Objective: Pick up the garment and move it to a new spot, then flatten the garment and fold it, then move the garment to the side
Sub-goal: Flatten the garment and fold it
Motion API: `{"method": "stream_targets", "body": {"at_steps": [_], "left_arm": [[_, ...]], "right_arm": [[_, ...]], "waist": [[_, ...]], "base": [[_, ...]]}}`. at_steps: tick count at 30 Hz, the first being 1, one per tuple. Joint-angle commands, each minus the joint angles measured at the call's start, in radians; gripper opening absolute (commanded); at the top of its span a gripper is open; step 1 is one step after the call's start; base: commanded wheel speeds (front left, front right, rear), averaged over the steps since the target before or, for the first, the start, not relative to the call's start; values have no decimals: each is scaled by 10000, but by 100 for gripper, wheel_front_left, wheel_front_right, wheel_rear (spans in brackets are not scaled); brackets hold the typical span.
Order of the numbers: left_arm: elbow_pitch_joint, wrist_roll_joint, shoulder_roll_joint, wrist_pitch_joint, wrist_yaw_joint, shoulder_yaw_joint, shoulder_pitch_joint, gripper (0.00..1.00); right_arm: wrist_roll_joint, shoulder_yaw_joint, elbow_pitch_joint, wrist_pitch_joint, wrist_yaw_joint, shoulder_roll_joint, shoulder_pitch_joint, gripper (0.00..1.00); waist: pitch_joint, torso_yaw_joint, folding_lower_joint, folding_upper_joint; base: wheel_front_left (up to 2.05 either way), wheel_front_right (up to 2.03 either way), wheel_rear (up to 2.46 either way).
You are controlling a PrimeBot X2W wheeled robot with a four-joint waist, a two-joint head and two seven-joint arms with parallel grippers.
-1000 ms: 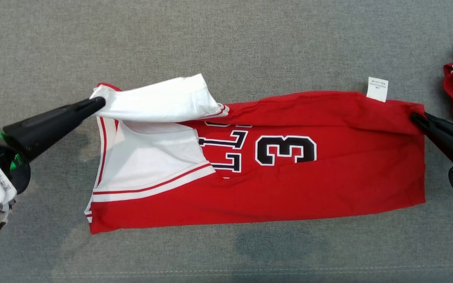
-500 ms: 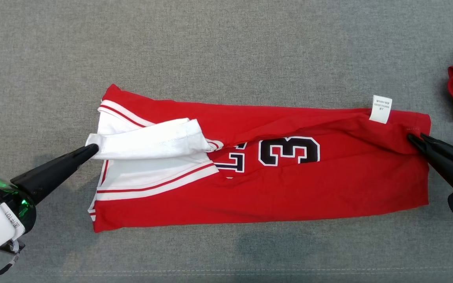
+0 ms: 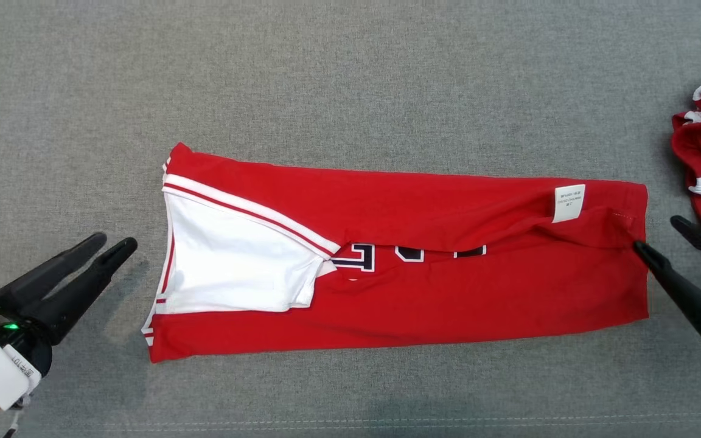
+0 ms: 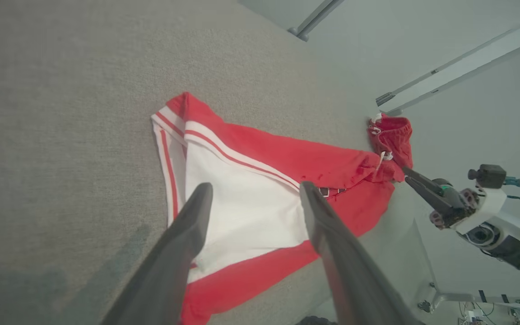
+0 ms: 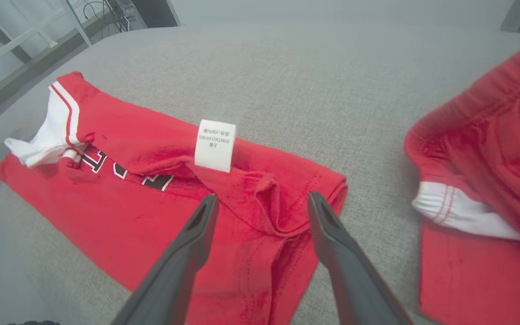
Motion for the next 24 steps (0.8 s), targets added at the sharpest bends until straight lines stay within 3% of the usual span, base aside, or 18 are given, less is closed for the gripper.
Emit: {"method": "stream_targets", "body": {"at_steps": [1, 4, 10, 15, 20, 24], "left_arm": [[-166, 657, 632, -404, 108, 600, -131, 100], [-129, 2544, 867, -1286, 921, 536, -16, 100], [-36, 4377, 101, -2563, 2155, 234, -44, 100], [460, 5118, -644, -3645, 3289, 282, 181, 100], [698, 5315, -1837, -4567, 4305, 923, 730, 100], [632, 5988, -2685, -4704, 4751, 1328, 1496, 100]], "right_arm": [[368, -432, -176, -196, -30, -225, 711, 100], [450, -2261, 370, -223, -30, 395, 1359, 100], [-1345, -4807, 1128, -228, -30, 2514, 2162, 100], [-3327, -6031, 1599, 42, -30, 4253, 2125, 100], [-5147, -6894, 1902, 487, -30, 5912, 2178, 100], [-6080, -7121, 2182, 684, -30, 6762, 2357, 100]], "waist": [[-159, 19, 0, 0], [-465, 15, 0, 0], [-1278, 67, 0, 0], [-2026, 20, 0, 0], [-2538, -3, 0, 0], [-2838, -55, 0, 0]], "base": [[0, 0, 0], [0, 0, 0], [0, 0, 0], [0, 0, 0], [0, 0, 0], [0, 0, 0]]}}
